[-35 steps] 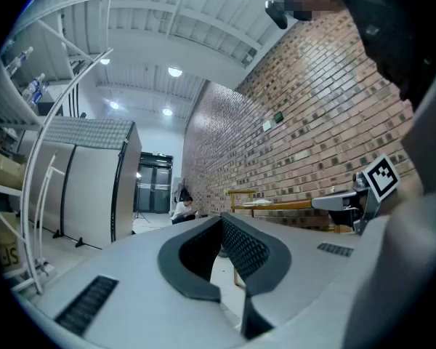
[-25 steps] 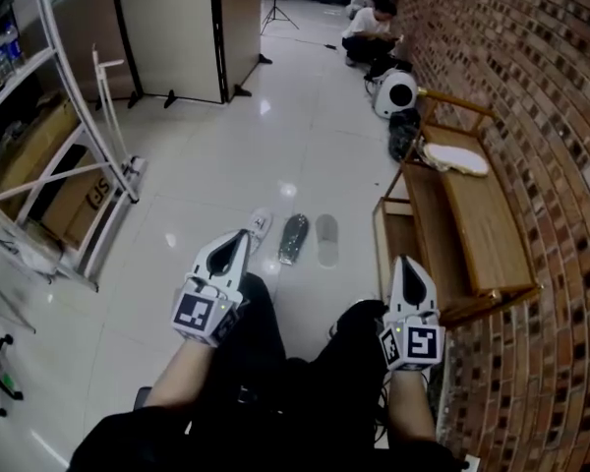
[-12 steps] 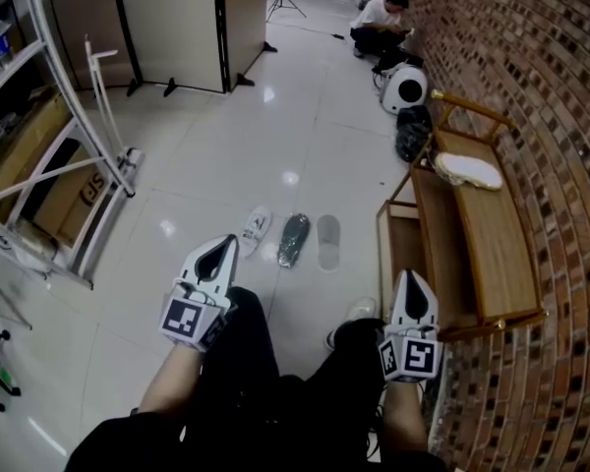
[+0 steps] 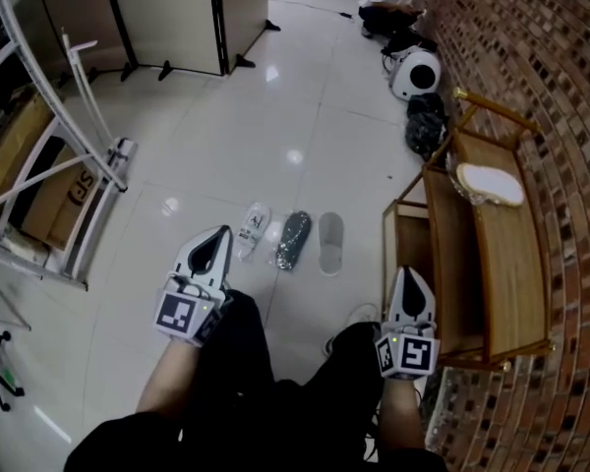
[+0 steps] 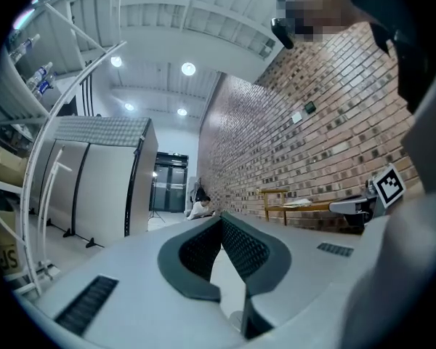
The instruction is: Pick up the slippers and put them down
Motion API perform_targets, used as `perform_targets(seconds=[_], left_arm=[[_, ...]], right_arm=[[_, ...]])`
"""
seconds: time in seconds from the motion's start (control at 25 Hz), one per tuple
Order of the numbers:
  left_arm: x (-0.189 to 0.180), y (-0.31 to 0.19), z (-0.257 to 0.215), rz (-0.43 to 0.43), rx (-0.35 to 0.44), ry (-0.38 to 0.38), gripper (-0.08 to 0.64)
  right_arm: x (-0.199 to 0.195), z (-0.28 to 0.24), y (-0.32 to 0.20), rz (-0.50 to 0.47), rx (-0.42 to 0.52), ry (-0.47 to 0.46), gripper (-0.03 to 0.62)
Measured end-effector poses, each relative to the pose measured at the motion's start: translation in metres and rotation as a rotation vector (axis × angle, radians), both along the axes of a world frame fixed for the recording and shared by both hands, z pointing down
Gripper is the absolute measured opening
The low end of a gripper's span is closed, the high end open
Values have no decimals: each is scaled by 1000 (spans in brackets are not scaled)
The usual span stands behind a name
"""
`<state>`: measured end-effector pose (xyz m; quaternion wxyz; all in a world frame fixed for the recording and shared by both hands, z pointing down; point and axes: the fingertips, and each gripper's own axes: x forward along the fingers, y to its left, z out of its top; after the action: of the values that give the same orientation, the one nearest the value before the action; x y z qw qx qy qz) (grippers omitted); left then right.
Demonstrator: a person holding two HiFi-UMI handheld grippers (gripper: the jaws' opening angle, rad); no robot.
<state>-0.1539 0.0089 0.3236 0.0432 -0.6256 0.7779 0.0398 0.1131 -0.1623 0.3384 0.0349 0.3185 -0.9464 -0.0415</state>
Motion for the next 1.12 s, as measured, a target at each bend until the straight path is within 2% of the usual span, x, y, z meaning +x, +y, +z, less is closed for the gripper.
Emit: perform_targets(seconds=[0.24,0.68,1.12], left_arm=[[-28,-46,-4,5,-4,-7,5],[-63,-132,-19,66,11,-22,5],[-77,-187,-26,157,7,-25,5]], right_arm=[[-30,-11,-39,0,17,-8,-9],[-69,-31,-109,30,48,-38,-9],[-80,-48,-140,106,66,-76,-9]])
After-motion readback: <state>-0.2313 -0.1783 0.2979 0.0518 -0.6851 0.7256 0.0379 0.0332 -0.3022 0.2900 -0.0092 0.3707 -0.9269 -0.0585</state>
